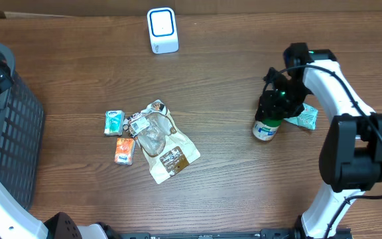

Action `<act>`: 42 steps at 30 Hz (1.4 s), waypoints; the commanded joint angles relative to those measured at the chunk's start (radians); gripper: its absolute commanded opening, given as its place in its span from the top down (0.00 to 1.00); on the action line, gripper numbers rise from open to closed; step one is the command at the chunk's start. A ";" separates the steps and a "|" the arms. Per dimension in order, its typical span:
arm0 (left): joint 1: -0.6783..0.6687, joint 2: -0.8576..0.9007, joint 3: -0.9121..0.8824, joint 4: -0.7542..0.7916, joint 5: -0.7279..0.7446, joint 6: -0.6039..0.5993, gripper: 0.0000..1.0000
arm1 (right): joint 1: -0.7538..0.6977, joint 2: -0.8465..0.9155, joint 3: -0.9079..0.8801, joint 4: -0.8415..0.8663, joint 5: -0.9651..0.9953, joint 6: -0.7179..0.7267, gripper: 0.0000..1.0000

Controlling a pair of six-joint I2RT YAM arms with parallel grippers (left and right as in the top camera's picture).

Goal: Scan the item barcode
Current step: 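Carry the jar right and set it beside the wipes pack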

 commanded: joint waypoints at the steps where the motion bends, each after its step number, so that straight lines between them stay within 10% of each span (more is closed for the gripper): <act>1: 0.003 -0.007 0.013 0.002 0.000 -0.010 0.00 | -0.054 0.011 -0.054 0.058 0.055 0.004 0.79; 18: 0.003 -0.007 0.013 0.002 0.000 -0.010 0.00 | -0.139 0.011 -0.057 0.165 0.444 0.243 0.80; 42: 0.003 -0.007 0.013 0.002 0.000 -0.010 0.00 | -0.139 0.011 -0.057 0.288 0.299 0.262 0.66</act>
